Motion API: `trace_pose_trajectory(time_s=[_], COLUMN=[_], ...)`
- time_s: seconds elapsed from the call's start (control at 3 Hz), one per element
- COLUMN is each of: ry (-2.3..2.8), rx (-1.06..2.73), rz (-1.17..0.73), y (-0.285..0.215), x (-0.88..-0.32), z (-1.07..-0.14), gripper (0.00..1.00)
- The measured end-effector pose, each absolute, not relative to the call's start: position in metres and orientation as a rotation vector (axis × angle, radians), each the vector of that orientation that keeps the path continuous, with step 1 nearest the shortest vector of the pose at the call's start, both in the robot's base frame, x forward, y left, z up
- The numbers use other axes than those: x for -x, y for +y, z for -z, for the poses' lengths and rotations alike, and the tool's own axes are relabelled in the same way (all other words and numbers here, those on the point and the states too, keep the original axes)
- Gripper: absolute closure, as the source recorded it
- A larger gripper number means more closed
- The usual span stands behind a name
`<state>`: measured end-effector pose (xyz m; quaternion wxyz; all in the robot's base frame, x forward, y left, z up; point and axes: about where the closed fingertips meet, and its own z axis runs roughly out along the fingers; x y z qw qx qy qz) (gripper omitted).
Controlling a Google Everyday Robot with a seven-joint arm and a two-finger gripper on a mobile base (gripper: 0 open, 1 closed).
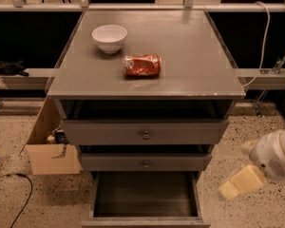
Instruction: Close bottom drawer
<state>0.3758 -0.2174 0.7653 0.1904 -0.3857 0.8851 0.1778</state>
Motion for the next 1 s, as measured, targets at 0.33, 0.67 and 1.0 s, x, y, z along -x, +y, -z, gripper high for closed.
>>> trace_pose_trajectory(time_s=[0.33, 0.67, 1.0], ry=[2.529, 2.426, 2.367], rx=[0.959, 0.998, 1.026], rz=[-0.690, -0.855, -0.947], y=[-0.210, -0.216, -0.211], x=[-0.352, -0.324, -0.300], z=[-0.695, -0.637, -0.607], gripper=[0.00, 0.00, 0.00])
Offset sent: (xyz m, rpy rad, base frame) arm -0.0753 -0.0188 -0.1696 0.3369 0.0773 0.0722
